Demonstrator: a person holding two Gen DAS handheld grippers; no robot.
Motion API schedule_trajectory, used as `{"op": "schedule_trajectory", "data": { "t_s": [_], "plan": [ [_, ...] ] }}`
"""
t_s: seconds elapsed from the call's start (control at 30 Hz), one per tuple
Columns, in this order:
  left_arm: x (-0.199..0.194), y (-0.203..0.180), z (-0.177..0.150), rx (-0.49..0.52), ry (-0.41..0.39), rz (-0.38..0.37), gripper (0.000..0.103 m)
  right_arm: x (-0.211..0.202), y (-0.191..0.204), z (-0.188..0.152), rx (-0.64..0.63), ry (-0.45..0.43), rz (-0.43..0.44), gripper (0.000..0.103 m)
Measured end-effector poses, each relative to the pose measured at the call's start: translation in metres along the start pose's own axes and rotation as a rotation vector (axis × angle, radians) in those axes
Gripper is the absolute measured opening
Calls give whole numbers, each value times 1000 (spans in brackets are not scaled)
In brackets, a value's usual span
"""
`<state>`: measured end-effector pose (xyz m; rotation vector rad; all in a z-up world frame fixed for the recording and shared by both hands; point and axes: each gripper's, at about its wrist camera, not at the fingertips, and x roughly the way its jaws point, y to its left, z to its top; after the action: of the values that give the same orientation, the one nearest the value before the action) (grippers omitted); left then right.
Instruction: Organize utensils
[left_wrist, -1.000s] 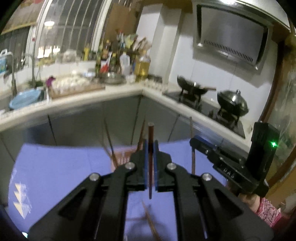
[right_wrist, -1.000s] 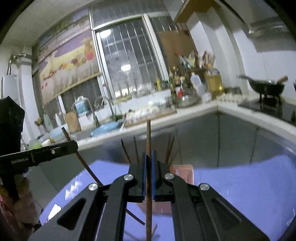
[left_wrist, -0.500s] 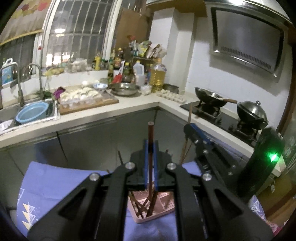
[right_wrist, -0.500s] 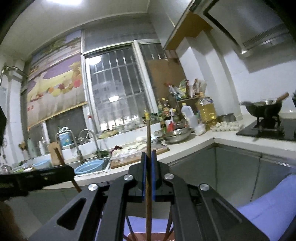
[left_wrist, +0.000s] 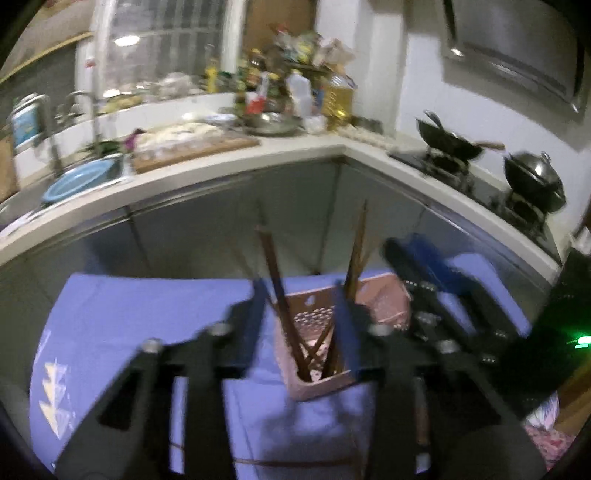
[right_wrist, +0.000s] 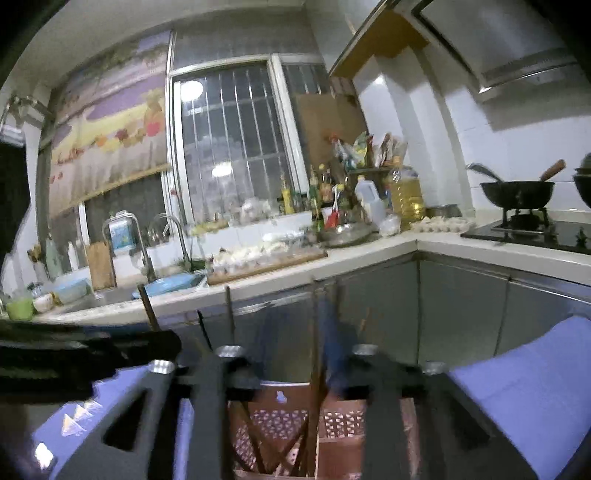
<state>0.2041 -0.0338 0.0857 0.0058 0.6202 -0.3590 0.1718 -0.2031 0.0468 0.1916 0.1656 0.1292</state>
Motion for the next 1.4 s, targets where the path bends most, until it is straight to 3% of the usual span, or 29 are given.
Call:
{"op": "schedule_trajectory", "data": {
  "t_s": [0.13, 0.23, 0.33, 0.4, 0.47, 0.53, 0.67, 0.8, 0.9, 1.0, 1.07, 1.13, 1.2, 1.3, 1.37, 1.4],
  "plan": [
    [-41, 21, -33, -88, -101, 59, 50, -66, -1, -2, 11, -30, 64, 54],
    [-69, 41, -72, -147, -142, 98, 56, -97, 4, -24, 2, 91, 153, 54],
    [-72, 65, -110, -193, -66, 107, 56, -85, 34, -70, -126, 403, 288, 54],
    [-64, 78, -127, -219, 11, 103, 56, -69, 62, -101, -274, 585, 321, 54],
    [-50, 99, -147, -282, 123, 99, 56, -57, 82, -121, -382, 680, 331, 54],
    [-39, 116, -163, -339, 197, 68, 56, -46, 95, -131, -444, 718, 322, 54],
    [-16, 135, -180, -422, 287, 17, 56, -27, 109, -146, -529, 774, 265, 54],
    [11, 144, -183, -451, 339, 34, 56, -17, 104, -153, -495, 829, 231, 54],
    [29, 148, -181, -468, 376, 46, 56, -19, 97, -156, -374, 891, 266, 54],
    [33, 146, -176, -435, 368, 82, 56, -39, 109, -155, -303, 950, 383, 54],
    [34, 142, -175, -402, 371, 102, 56, -62, 122, -160, -209, 1029, 524, 54],
    [36, 141, -176, -365, 375, 115, 56, -85, 133, -163, -205, 1022, 577, 54],
    [35, 134, -178, -345, 382, 105, 56, -100, 130, -158, -178, 969, 564, 54],
    [36, 126, -178, -325, 383, 82, 56, -113, 101, -142, -105, 848, 411, 48],
    [32, 113, -175, -270, 362, 81, 56, -114, 77, -132, -52, 792, 275, 27],
    [32, 107, -173, -247, 353, 81, 56, -114, 68, -130, -37, 784, 219, 24]
  ]
}}
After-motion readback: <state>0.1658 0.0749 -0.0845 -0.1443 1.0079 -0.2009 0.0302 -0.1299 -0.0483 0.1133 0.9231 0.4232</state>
